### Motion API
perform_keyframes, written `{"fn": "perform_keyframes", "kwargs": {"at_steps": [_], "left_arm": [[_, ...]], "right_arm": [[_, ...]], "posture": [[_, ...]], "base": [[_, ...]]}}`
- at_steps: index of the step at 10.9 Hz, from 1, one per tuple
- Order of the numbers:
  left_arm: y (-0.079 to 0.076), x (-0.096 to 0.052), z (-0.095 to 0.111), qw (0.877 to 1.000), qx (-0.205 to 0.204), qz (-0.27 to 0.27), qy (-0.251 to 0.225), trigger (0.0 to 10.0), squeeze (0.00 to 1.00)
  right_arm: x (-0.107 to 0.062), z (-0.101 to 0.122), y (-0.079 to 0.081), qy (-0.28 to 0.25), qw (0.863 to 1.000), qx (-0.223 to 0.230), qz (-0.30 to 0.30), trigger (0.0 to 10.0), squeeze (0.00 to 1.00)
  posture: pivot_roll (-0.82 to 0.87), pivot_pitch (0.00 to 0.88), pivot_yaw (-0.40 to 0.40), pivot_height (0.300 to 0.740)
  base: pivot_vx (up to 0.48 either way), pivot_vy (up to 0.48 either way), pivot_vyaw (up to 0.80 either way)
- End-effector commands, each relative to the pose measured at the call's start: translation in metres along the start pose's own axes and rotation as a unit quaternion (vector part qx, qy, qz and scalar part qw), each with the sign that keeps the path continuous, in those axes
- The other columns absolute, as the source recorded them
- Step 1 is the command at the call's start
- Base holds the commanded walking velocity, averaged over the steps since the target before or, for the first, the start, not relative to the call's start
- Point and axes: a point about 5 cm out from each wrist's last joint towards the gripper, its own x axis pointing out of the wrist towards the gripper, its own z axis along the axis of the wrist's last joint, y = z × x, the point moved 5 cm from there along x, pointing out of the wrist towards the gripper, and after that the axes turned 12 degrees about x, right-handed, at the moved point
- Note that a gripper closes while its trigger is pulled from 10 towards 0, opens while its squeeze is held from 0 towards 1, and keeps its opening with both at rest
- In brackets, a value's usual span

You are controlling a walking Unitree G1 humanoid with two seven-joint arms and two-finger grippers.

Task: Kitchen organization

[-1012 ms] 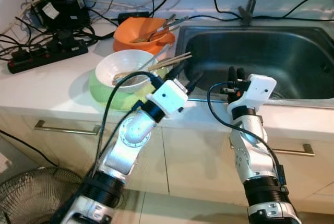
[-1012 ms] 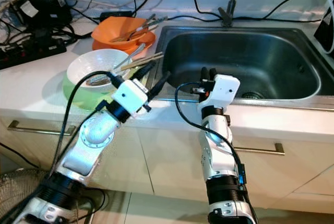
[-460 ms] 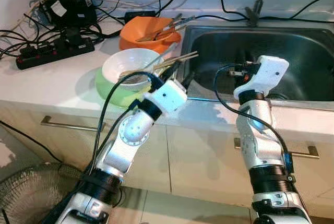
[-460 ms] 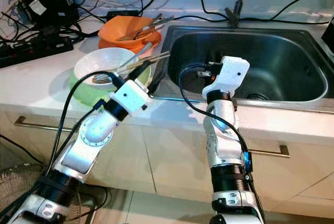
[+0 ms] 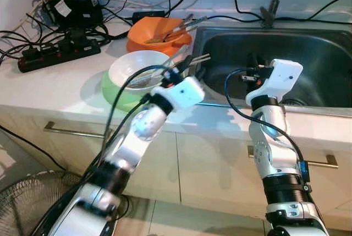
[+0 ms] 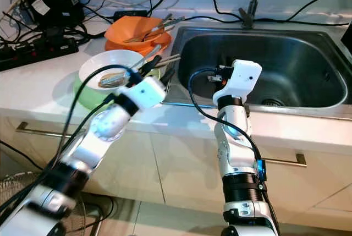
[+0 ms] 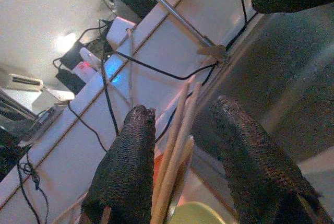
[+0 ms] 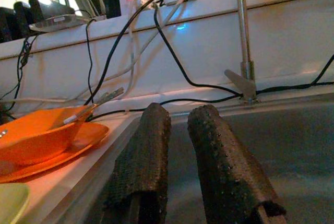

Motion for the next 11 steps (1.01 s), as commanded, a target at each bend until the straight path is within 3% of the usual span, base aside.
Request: {"fn": "perform_keyframes", "kwargs": {"at_steps": [1, 6, 11], "left_arm": [[-0.004, 0.006, 0.002, 1.000, 0.007, -0.007, -0.003, 10.0, 0.00], [0.000, 0.023, 0.008, 1.000, 0.009, 0.007, -0.013, 10.0, 0.00], [0.006, 0.035, 0.002, 1.000, 0.026, 0.006, 0.005, 10.0, 0.00]], "right_arm": [[0.001, 0.000, 0.003, 0.002, 1.000, 0.002, 0.000, 10.0, 0.00], [0.008, 0.005, 0.005, -0.007, 1.000, -0.003, 0.003, 10.0, 0.00], [0.003, -0.003, 0.014, 0.006, 1.000, 0.004, 0.023, 10.0, 0.00]], "posture": [[0.00, 0.048, 0.086, 0.740], [-0.02, 0.002, 0.086, 0.740], [-0.02, 0.004, 0.093, 0.740]], "base": [[0.000, 0.000, 0.00], [0.000, 0.000, 0.00], [0.000, 0.000, 0.00]]}}
